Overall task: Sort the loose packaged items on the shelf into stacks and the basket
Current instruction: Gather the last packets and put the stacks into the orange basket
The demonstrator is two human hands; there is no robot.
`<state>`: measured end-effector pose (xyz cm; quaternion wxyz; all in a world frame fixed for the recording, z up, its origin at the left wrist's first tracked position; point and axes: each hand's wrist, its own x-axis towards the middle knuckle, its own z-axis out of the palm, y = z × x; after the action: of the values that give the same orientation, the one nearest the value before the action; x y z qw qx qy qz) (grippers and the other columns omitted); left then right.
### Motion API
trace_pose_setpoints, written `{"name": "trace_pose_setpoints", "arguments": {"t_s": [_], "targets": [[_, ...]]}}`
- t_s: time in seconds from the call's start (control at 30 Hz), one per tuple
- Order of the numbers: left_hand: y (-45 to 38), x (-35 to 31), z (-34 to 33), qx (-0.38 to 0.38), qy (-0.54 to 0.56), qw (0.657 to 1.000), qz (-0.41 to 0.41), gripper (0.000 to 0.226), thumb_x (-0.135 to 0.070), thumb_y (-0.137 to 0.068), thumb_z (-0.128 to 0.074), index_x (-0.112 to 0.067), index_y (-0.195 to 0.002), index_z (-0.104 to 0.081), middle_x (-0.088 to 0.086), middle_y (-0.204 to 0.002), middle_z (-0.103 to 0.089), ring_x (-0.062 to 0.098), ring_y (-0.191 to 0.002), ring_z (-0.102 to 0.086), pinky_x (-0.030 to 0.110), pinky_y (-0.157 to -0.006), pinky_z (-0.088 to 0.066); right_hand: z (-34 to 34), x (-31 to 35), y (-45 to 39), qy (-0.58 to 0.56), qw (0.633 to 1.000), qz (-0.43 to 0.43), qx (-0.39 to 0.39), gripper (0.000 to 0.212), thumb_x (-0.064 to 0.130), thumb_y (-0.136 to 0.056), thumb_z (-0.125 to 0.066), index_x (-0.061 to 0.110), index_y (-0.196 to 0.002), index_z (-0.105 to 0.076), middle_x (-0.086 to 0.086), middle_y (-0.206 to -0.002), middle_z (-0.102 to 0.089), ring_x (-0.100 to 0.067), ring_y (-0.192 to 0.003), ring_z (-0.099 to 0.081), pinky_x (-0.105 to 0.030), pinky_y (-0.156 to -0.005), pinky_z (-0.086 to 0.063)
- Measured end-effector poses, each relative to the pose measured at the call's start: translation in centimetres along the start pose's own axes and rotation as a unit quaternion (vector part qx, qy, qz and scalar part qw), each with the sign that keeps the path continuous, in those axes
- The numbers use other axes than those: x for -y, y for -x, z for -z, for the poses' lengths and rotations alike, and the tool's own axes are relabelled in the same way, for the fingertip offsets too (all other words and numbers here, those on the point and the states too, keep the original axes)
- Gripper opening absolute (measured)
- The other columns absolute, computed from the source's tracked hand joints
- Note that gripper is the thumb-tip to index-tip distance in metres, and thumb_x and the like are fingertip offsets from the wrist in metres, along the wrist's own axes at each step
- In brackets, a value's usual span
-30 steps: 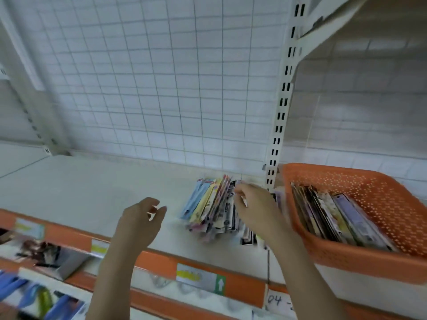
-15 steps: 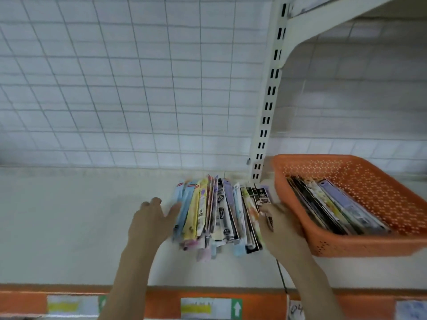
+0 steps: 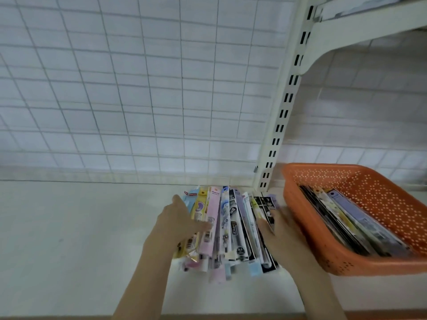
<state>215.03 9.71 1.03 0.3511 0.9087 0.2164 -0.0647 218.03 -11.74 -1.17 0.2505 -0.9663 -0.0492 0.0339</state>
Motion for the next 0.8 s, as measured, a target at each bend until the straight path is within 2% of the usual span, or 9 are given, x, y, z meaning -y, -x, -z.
{"name": "trace_pose_setpoints", "arguments": {"t_s": [0.13, 0.17, 0.23, 0.3, 0.37, 0.47, 0.57, 0.67, 0.8], "targets": [[0.5, 0.2, 0.6, 0.002, -0.023, 1.000, -0.009, 0.051, -0.039, -0.077, -0.071, -0.012, -0.102, -0.036, -0.001, -0.087, -0.047, 0.017, -0.082, -0.049, 0.020, -0.052, -0.034, 0.1, 1.4, -0.5, 0.007, 1.000, -0.006, 0.024, 0.052, 0.049, -0.096, -0.035, 0.017, -0.137, -0.034, -0.006, -0.128, -0.047, -0.018, -0.104, -0.050, -0.033, -0.089, -0.044], [0.6, 0.1, 0.6, 0.001, -0.021, 1.000, -0.011, 0.045, -0.036, -0.079, -0.068, -0.012, -0.098, -0.037, -0.001, -0.085, -0.048, 0.016, -0.080, -0.050, 0.020, -0.051, -0.033, 0.0, 1.5, -0.7, 0.007, 1.000, -0.003, 0.024, 0.053, 0.049, -0.095, -0.036, 0.018, -0.138, -0.033, -0.006, -0.129, -0.049, -0.018, -0.107, -0.050, -0.034, -0.090, -0.045], [0.6, -0.1, 0.4, 0.003, -0.019, 1.000, -0.014, 0.038, -0.034, -0.081, -0.064, -0.010, -0.099, -0.041, 0.004, -0.093, -0.054, 0.019, -0.081, -0.053, 0.022, -0.056, -0.038, -0.2, 1.4, -0.8, 0.008, 1.000, -0.001, 0.023, 0.053, 0.050, -0.095, -0.039, 0.020, -0.139, -0.034, -0.005, -0.132, -0.049, -0.020, -0.114, -0.050, -0.036, -0.095, -0.044], [0.5, -0.6, -0.1, 0.012, -0.046, 0.999, -0.017, 0.050, -0.035, -0.079, -0.065, -0.006, -0.113, -0.041, 0.009, -0.108, -0.056, 0.022, -0.093, -0.056, 0.026, -0.070, -0.044, -0.1, 1.3, -0.8, 0.008, 1.000, -0.001, 0.025, 0.053, 0.049, -0.094, -0.040, 0.021, -0.139, -0.034, -0.005, -0.132, -0.050, -0.021, -0.115, -0.050, -0.037, -0.096, -0.044], [0.3, -1.0, -0.8, 0.019, -0.084, 0.996, -0.019, 0.072, -0.036, -0.077, -0.069, -0.001, -0.129, -0.033, 0.013, -0.119, -0.051, 0.026, -0.105, -0.054, 0.029, -0.079, -0.044, 0.1, 1.0, -0.7, 0.000, 1.000, 0.000, 0.029, 0.052, 0.047, -0.094, -0.042, 0.021, -0.139, -0.033, -0.004, -0.130, -0.048, -0.019, -0.111, -0.051, -0.036, -0.095, -0.045], [0.0, -1.8, -1.0, 0.040, -0.084, 0.996, -0.015, 0.081, -0.028, -0.076, -0.073, 0.002, -0.133, -0.024, 0.011, -0.107, -0.050, 0.025, -0.098, -0.054, 0.025, -0.068, -0.042, 0.4, 0.2, -0.4, -0.009, 1.000, 0.010, 0.024, 0.051, 0.045, -0.095, -0.042, 0.022, -0.139, -0.032, 0.000, -0.114, -0.044, -0.014, -0.098, -0.048, -0.033, -0.089, -0.045], [-0.3, -1.9, -0.5, 0.058, -0.048, 0.997, -0.008, 0.071, -0.020, -0.072, -0.075, 0.001, -0.124, -0.032, 0.009, -0.097, -0.049, 0.025, -0.092, -0.057, 0.025, -0.061, -0.043, 0.6, -0.5, -0.1, -0.015, 1.000, 0.019, 0.020, 0.052, 0.044, -0.096, -0.040, 0.022, -0.141, -0.029, 0.004, -0.109, -0.037, -0.012, -0.098, -0.044, -0.031, -0.091, -0.043], [-0.2, -1.3, -0.3, 0.064, 0.002, 0.998, -0.001, 0.052, -0.021, -0.070, -0.078, -0.005, -0.103, -0.040, 0.001, -0.078, -0.043, 0.014, -0.066, -0.046, 0.021, -0.049, -0.035, 0.7, -0.8, 0.0, -0.022, 0.999, 0.020, 0.022, 0.049, 0.044, -0.096, -0.040, 0.021, -0.138, -0.034, 0.004, -0.113, -0.039, -0.012, -0.101, -0.045, -0.032, -0.093, -0.044], [-0.4, 0.3, -0.1, 0.046, 0.086, 0.995, 0.015, 0.045, -0.022, -0.063, -0.083, -0.006, -0.086, -0.047, 0.007, -0.072, -0.050, 0.017, -0.054, -0.045, 0.024, -0.048, -0.035, 0.9, -0.7, 0.0, -0.031, 0.999, 0.025, 0.017, 0.048, 0.042, -0.095, -0.042, 0.020, -0.137, -0.035, 0.001, -0.117, -0.043, -0.012, -0.092, -0.048, -0.028, -0.083, -0.044]]}}
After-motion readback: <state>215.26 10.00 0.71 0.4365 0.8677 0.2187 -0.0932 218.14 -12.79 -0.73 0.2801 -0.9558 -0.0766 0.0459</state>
